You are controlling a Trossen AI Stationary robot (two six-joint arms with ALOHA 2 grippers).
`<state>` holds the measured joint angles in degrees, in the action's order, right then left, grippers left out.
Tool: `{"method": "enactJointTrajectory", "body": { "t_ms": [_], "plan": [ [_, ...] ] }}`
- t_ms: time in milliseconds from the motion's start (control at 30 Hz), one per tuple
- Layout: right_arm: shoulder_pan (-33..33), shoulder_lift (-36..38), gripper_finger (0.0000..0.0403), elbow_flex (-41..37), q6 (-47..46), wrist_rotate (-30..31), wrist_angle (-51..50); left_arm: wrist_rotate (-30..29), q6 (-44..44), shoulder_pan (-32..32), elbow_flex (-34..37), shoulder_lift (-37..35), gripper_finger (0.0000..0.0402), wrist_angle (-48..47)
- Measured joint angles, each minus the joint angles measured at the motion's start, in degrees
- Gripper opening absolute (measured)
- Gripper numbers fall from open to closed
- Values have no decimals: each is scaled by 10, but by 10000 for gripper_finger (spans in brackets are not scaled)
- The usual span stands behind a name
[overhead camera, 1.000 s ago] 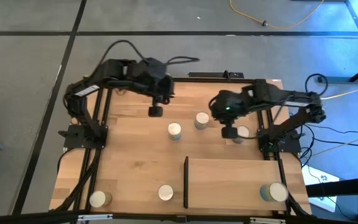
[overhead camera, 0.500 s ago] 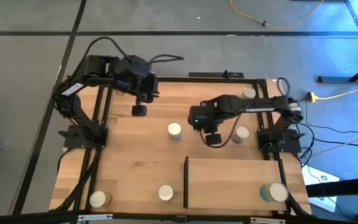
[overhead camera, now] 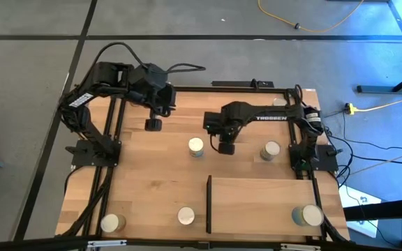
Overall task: Pick and place cans onto a shelf
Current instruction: Put the canned cherries can on the shelf aligned with the other canned cherries
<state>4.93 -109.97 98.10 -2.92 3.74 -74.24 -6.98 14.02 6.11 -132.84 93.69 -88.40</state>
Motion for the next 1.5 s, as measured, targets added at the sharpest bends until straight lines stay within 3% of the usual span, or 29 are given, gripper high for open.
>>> {"method": "enactJointTrajectory", "body": {
  "t_ms": [200,1500],
  "plan": [
    [17,0,97,0,-63,-45,15,0,0,0,0,0,39,0],
    [28,-14,97,0,-151,-19,32,0,-19,0,0,0,39,2]
  ]
}}
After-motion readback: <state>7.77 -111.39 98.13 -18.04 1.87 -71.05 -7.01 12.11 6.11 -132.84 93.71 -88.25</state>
